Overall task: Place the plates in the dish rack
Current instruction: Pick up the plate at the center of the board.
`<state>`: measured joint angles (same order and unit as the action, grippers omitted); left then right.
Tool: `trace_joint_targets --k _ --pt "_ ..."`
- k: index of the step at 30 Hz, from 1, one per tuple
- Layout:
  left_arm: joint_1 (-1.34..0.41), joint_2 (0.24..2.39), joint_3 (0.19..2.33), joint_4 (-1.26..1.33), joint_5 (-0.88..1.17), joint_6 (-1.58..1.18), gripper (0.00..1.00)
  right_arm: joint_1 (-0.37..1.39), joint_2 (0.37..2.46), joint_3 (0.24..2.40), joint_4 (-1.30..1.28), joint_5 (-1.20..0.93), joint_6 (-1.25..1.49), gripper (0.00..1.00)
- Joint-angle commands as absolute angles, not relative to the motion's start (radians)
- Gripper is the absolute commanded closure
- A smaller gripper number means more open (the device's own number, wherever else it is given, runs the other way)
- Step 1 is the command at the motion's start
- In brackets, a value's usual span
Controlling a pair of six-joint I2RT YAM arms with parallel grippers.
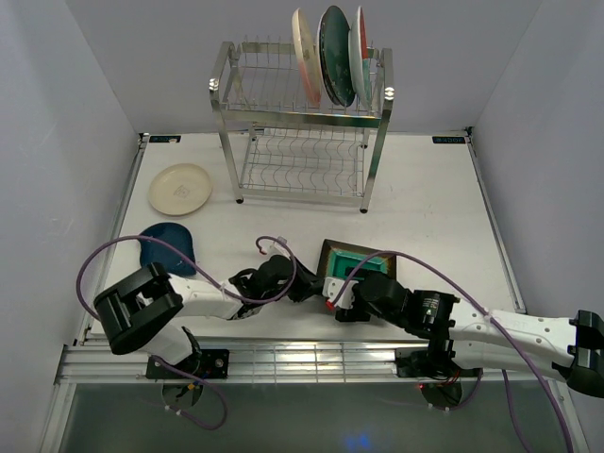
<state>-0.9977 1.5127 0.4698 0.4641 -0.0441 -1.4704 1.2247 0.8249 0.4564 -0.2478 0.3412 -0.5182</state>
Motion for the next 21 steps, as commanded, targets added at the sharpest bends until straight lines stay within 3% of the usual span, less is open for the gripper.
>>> trace_joint_targets --k 1,8,21 --pt "-0.997 1.398 0.456 0.362 -0.14 -1.428 1.0 1.23 0.813 0.499 -0.172 0.429 -0.485 0.22" --pt "-0.996 1.255 0.397 0.296 -0.198 -1.367 1.0 1.23 0.765 0.485 -0.11 0.508 -0.476 0.21" --pt "-0.994 1.025 0.425 -0.058 -0.371 -1.335 1.0 1.23 0.741 0.483 -0.107 0.491 -0.466 0.17"
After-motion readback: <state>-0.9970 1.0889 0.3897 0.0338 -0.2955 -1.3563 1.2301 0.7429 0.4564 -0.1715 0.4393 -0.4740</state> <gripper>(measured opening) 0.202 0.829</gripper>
